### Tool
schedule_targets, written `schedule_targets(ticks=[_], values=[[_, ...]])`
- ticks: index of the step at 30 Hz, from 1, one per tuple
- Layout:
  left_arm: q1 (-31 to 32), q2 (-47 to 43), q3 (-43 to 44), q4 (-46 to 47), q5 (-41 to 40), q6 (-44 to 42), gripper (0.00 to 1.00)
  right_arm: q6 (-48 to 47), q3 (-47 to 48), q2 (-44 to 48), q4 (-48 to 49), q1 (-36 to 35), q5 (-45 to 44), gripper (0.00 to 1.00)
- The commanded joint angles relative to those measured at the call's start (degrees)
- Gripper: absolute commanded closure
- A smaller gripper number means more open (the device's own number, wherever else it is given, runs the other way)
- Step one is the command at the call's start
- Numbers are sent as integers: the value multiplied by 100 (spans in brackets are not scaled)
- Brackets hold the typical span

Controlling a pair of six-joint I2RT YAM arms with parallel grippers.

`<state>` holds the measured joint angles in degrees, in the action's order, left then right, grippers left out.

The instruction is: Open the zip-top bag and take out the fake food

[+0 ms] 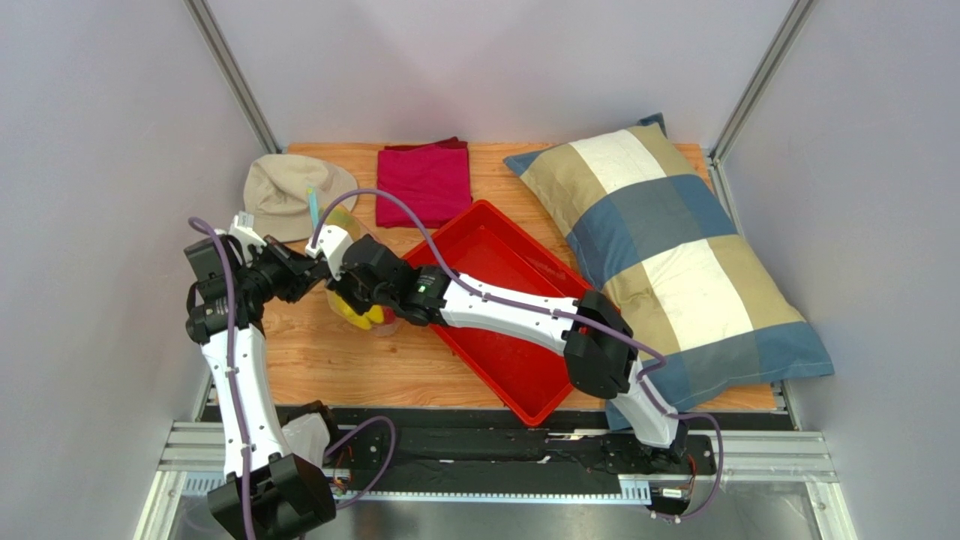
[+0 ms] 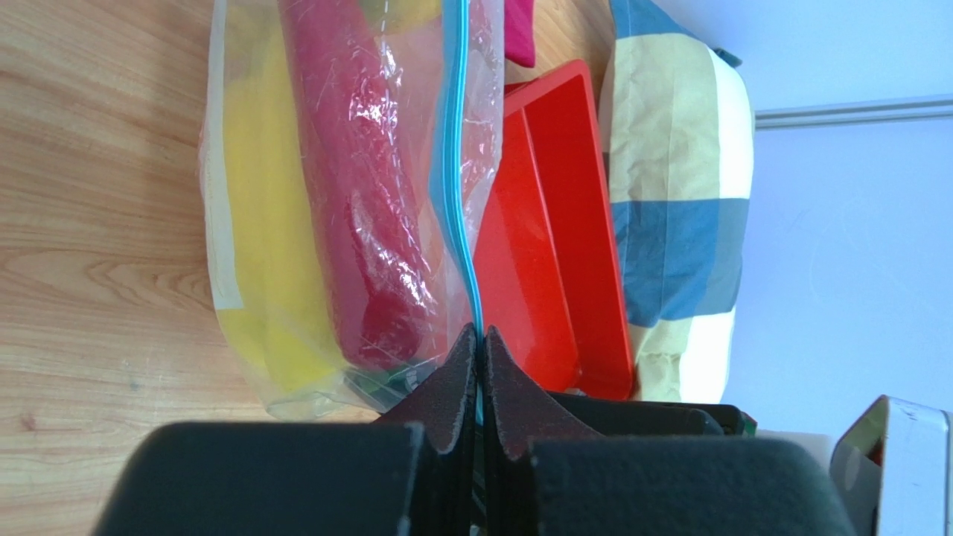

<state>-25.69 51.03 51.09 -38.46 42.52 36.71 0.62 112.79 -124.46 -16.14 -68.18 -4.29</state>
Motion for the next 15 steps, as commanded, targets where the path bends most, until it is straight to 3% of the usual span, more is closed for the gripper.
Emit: schedule_targets(ticks=[1,4,5,6,11,15], values=[[143,135,454,14,107,-260,100,341,445,-8,33,-116,-107,100],[144,197,560,-144,11,-383,98,264,384,71,-3,-99,33,100],[144,180,569,-171,-16,-410,94,219,393,89,-73,-99,225,100],[144,162,577,-197,-112,-462,83,210,314,167,-65,-64,297,100],[152,83,884,-645,-927,-796,58,315,-248,449,427,-11,938,100],[135,136,1217,-943,-1586,-850,50,421,-626,616,550,-2,1009,100]])
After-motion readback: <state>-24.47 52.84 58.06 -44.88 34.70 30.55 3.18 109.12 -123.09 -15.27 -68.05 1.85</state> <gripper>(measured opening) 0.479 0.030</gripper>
